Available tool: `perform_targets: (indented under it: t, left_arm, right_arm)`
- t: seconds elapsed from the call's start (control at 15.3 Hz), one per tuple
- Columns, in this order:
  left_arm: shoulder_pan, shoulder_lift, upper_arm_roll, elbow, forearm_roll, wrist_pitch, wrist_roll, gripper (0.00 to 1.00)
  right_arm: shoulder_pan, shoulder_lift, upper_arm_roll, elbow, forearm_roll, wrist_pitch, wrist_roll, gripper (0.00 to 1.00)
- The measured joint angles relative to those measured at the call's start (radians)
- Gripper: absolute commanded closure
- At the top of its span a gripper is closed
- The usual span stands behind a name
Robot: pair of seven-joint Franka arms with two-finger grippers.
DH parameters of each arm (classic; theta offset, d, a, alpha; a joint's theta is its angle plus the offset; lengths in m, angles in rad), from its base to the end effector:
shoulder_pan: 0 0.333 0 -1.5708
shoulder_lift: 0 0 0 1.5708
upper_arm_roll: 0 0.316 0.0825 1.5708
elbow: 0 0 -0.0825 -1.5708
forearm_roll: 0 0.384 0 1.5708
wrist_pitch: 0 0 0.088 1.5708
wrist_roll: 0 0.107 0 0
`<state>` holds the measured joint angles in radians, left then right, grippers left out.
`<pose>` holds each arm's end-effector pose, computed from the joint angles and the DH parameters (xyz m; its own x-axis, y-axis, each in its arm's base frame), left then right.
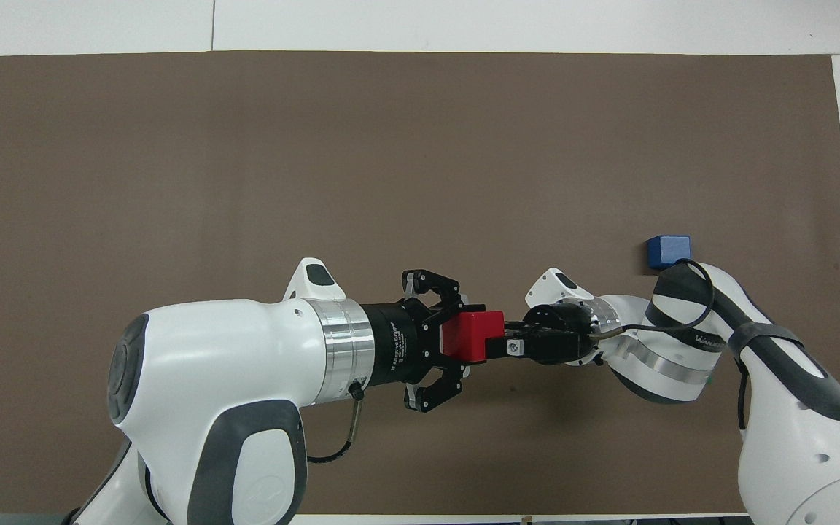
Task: Transfer red block to right arm and stack on blue block
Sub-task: 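Close the right gripper on the red cube and open the left gripper, then carry the red cube toward the blue cube while the left gripper withdraws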
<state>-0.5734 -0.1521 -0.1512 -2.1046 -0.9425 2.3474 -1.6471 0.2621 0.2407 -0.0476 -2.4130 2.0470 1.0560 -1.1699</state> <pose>0.3984 -0.3733 0.5308 0.0975 0.6607 -0.7443 0.9952 -0.0663 0.0716 0.4378 0.2201 0.3267 0.9910 -0.0385 0.1279 0.1245 0.6139 -0.7795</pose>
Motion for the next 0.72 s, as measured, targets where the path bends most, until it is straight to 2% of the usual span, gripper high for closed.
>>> perform_targets:
  t: [0.07, 0.13, 0.2, 0.72]
  left_arm:
    - [0.000, -0.001, 0.000, -0.001, 0.000, 0.000, 0.000, 1.00]
    - [0.000, -0.001, 0.000, -0.001, 0.000, 0.000, 0.000, 0.59]
    - [0.000, -0.001, 0.000, -0.001, 0.000, 0.000, 0.000, 0.01]
    - [0.008, -0.004, 0.016, -0.017, 0.005, -0.004, -0.012, 0.00]
  right_arm:
    - [0.000, 0.000, 0.000, 0.000, 0.000, 0.000, 0.000, 1.00]
    - [0.001, 0.000, 0.000, 0.000, 0.000, 0.000, 0.000, 1.00]
    - [0.001, 0.000, 0.000, 0.000, 0.000, 0.000, 0.000, 1.00]
    - [0.001, 0.000, -0.003, 0.012, 0.000, 0.018, -0.011, 1.00]
